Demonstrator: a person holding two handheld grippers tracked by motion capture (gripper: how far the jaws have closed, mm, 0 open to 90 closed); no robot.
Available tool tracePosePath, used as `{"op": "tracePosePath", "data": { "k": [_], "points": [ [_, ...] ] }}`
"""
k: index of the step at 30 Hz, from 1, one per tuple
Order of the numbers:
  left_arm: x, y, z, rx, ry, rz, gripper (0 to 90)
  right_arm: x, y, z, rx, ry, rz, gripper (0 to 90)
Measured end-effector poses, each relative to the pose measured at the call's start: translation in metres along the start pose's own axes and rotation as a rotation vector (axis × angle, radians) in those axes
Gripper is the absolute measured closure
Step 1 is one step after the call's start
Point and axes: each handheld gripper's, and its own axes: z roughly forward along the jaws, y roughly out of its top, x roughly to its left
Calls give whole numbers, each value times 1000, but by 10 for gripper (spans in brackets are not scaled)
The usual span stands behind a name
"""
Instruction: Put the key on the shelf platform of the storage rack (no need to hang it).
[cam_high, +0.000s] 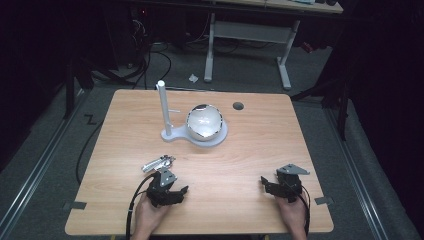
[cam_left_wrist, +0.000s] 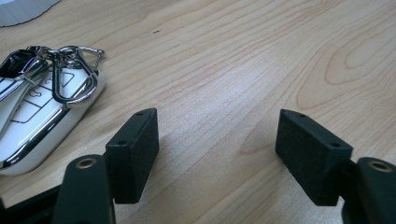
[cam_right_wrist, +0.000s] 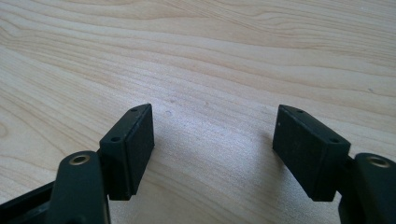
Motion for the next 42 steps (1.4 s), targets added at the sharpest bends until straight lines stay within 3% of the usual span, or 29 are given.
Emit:
{"op": "tracePosePath", "data": {
  "k": [21, 42],
  "points": [
    [2, 1, -1, 0, -10, -1, 336, 0, 0, 0, -1, 1, -3, 296],
    [3, 11, -7, -14, 17, -1, 373, 0, 0, 0, -1, 1, -1, 296]
  ]
}}
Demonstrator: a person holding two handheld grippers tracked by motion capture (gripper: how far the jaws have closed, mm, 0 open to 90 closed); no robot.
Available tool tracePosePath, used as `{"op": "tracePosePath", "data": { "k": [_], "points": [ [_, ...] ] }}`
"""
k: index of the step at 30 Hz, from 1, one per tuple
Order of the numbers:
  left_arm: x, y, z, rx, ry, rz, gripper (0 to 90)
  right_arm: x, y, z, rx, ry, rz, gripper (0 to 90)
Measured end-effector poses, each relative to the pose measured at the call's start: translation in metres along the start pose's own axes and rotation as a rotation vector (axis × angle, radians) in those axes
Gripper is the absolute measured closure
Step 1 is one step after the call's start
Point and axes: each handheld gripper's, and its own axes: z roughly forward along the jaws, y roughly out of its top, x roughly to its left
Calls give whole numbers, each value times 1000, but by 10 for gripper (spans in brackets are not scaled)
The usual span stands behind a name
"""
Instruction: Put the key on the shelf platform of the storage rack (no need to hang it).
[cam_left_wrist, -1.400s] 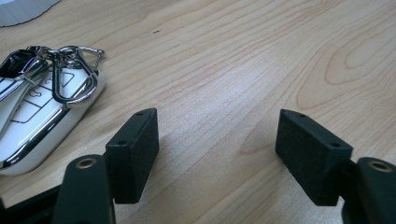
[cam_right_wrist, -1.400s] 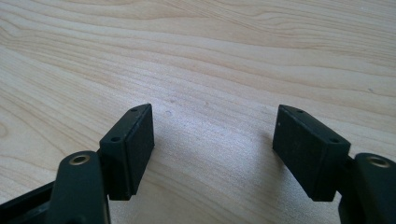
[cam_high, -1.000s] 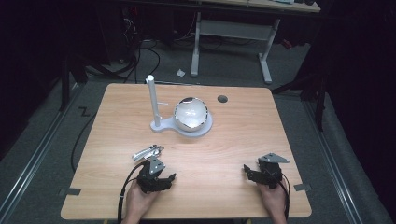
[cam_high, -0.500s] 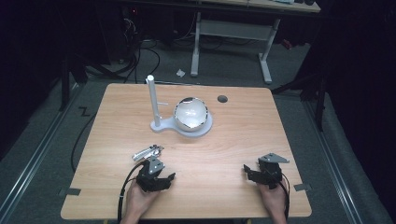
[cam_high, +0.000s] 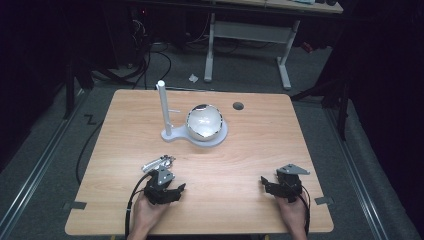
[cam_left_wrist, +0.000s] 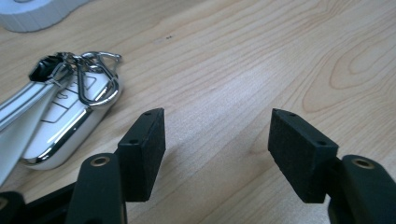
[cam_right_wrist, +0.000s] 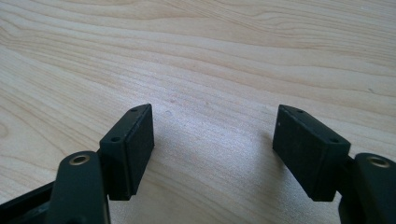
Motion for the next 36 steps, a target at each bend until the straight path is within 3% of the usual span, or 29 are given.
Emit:
{"op": "tracePosePath", "data": {
  "k": [3, 7, 13, 28, 36],
  "points": [
    [1, 3, -2, -4, 5, 1, 366, 0, 0, 0, 0, 0, 0, 296],
    [2, 13, -8, -18, -8, -39, 334, 0, 0, 0, 0, 0, 0, 296],
    [5, 25, -13, -32, 2, -54, 302, 0, 0, 0, 1, 2, -3, 295],
    [17, 43, -12, -45, 49, -44, 238, 0, 0, 0, 0, 4, -4, 294],
    [34, 57, -5, -52, 86, -60, 202, 0, 0, 0, 1, 6, -3, 292]
  ]
}}
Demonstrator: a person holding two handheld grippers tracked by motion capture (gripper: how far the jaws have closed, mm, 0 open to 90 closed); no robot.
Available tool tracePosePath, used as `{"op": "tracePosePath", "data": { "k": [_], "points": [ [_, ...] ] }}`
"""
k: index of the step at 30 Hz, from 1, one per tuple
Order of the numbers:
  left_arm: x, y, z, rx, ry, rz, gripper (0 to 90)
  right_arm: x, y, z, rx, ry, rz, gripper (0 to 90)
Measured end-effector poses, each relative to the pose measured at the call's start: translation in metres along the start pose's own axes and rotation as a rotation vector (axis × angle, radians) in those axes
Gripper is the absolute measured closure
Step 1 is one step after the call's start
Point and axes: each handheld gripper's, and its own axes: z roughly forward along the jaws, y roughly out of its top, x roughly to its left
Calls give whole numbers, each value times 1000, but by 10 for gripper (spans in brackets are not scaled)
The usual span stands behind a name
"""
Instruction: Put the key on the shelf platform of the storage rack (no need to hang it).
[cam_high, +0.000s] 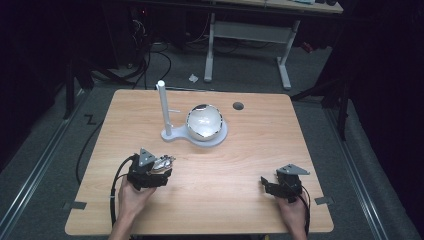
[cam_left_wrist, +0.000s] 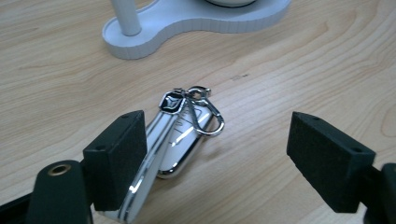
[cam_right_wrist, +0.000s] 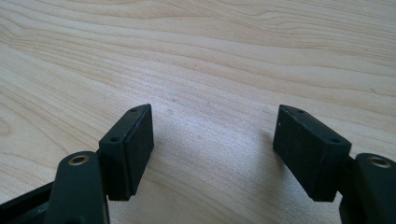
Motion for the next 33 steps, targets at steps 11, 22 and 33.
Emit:
{"op": "tracePosePath", "data": {
  "k": [11, 22, 33],
  "points": [
    [11, 9, 18, 16, 14, -28, 193, 0, 0, 0, -1, -1, -2, 292],
    [19, -1, 42, 65, 39, -47, 206, 0, 0, 0, 0, 0, 0, 293],
    [23, -5, 51, 84, 59, -63, 235, 0, 0, 0, 0, 0, 1, 293]
  ]
}}
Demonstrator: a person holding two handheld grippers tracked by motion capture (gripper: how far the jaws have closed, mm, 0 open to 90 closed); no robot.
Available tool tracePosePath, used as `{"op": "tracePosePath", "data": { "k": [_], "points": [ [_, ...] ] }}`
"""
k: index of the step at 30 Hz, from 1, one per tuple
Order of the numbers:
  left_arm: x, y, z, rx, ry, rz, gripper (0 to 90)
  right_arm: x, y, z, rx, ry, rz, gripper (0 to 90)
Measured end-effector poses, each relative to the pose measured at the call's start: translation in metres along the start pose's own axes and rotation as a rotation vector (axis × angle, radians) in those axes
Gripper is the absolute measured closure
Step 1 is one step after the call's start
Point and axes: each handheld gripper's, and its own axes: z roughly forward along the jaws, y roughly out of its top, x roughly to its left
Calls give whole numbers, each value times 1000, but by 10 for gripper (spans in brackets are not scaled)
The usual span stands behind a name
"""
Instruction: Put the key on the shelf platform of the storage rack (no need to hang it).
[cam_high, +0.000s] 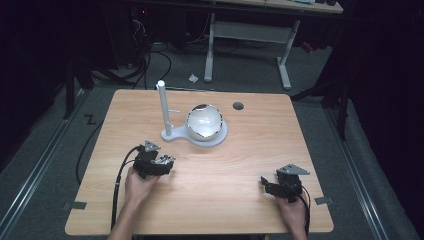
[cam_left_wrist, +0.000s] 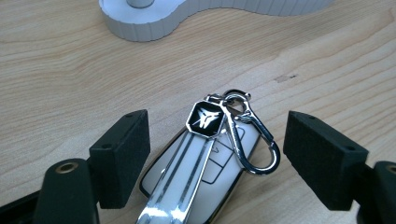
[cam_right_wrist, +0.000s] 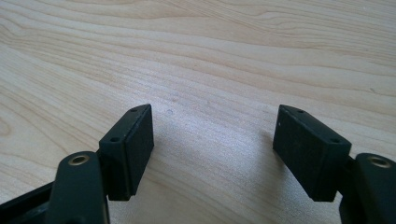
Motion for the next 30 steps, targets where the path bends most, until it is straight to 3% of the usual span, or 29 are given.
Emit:
{"op": "tracePosePath", "data": {
  "k": [7, 16, 18, 24, 30],
  "points": [
    [2, -5, 3, 29, 25, 45, 250, 0, 0, 0, 0, 0, -1, 293],
    [4, -6, 5, 31, 38, 49, 316, 0, 0, 0, 0, -1, -1, 293],
    [3, -8, 4, 31, 40, 79, 349, 0, 0, 0, 0, -1, -1, 292],
    [1, -8, 3, 27, 28, 86, 475, 0, 0, 0, 0, -1, -1, 293],
    [0, -8, 4, 22, 31, 84, 491, 0, 0, 0, -1, -2, -3, 291]
  ]
}}
